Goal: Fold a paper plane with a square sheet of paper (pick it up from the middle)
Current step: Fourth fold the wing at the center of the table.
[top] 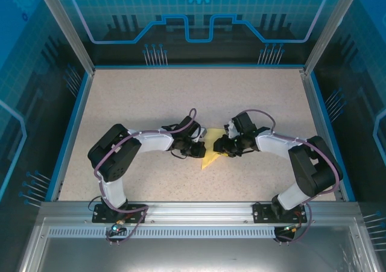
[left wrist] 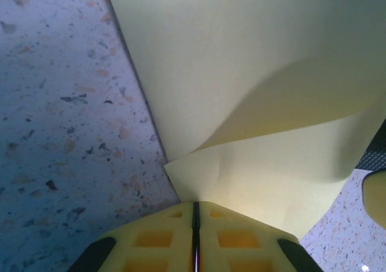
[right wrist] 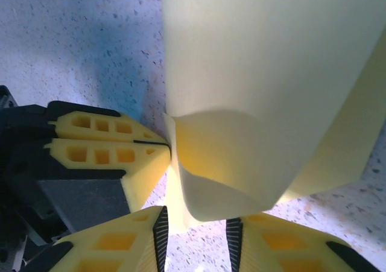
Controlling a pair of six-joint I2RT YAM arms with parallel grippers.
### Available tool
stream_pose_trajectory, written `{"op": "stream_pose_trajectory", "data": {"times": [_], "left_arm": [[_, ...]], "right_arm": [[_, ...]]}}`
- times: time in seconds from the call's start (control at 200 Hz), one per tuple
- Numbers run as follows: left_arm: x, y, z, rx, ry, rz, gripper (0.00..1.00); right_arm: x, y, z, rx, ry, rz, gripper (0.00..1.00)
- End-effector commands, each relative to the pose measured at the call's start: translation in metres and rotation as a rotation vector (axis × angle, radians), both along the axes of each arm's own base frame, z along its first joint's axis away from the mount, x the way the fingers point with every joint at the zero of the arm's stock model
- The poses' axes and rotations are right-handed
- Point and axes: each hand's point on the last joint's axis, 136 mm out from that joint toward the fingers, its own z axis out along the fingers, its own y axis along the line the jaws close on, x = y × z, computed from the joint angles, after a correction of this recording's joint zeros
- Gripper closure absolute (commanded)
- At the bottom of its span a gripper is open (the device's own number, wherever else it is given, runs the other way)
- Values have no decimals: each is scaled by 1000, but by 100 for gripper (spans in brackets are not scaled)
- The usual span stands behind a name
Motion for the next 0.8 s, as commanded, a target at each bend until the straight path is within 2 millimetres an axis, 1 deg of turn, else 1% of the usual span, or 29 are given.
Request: {"op": "stream_pose_trajectory", "data": {"times": [0.0, 0.325, 0.55, 0.795], "left_arm": [[6, -7, -2, -16, -13, -24, 90], [7, -9, 0, -27, -16, -27, 90], [7, -10, 0, -27, -15, -32, 91], [6, -11, -1, -28, -7, -38, 90]], "right_arm": [[-2, 8, 2, 22, 5, 17, 70], [-11, -1, -10, -57, 48, 16, 87], [-9, -7, -18, -111, 62, 2, 89], [-2, -5, -20, -94, 65, -42, 89]]}}
